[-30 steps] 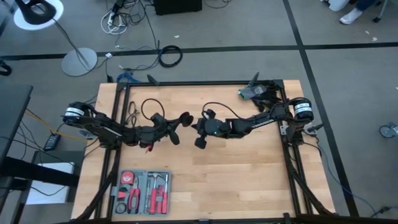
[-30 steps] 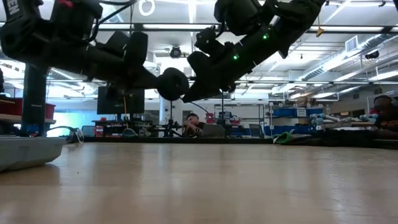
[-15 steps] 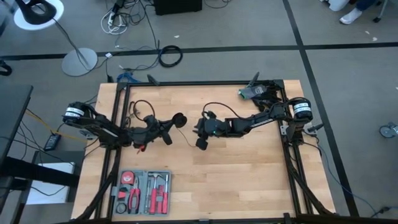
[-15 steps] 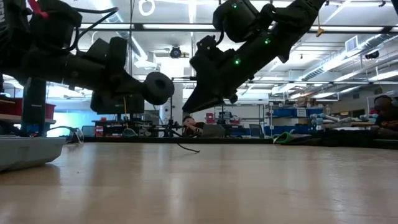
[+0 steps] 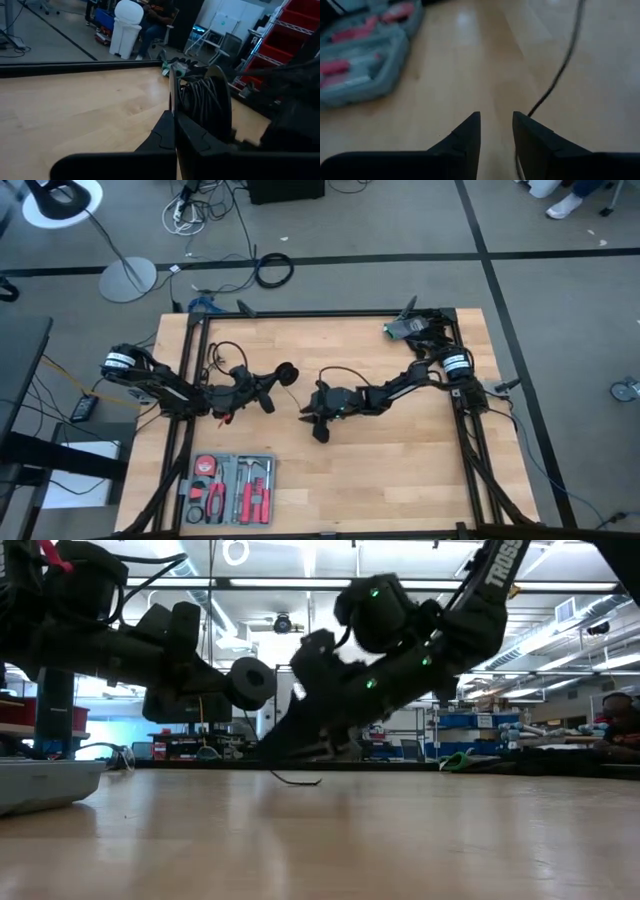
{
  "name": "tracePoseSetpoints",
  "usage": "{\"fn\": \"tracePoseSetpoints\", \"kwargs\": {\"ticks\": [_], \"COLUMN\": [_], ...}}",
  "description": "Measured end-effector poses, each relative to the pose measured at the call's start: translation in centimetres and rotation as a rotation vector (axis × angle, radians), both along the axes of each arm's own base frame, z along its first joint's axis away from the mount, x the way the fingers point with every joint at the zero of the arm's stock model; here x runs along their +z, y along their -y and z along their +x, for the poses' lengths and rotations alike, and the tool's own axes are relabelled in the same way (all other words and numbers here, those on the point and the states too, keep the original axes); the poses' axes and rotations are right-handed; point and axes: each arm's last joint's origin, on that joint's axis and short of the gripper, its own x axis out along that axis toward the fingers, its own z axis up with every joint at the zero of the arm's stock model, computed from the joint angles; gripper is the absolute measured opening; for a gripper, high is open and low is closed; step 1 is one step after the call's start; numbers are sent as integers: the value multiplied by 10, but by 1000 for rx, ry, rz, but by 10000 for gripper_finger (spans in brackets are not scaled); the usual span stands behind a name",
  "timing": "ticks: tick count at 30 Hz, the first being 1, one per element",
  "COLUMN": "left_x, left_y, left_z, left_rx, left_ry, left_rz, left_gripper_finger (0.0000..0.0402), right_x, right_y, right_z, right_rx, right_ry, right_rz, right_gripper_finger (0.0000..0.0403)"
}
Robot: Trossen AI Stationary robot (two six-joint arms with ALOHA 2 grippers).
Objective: Coil cords
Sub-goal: Coil the black wire on the spool
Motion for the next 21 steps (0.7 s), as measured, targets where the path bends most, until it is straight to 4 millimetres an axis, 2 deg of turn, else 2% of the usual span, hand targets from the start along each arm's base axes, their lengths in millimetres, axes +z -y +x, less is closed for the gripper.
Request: {"fn": "tracePoseSetpoints", "kwargs": {"ticks": [6,16,21], "left_x": [-1,-2,-2], "left_y": [0,0,0], "left_z": [0,0,0], "left_rx": [1,-2,-5], "left_ry": [-11,-28,-22], "left_rz": [3,6,4], "left_gripper_finger": [0,0,0], "right_x": [-6,12,7], "right_y": [7,10,12], "right_z": [3,4,2], "right_rx": [-59,-31,-97], "right_ry": [-60,-5,-50], "right_rz": [-7,-69,-104], "right_gripper_finger": [104,84,82]}}
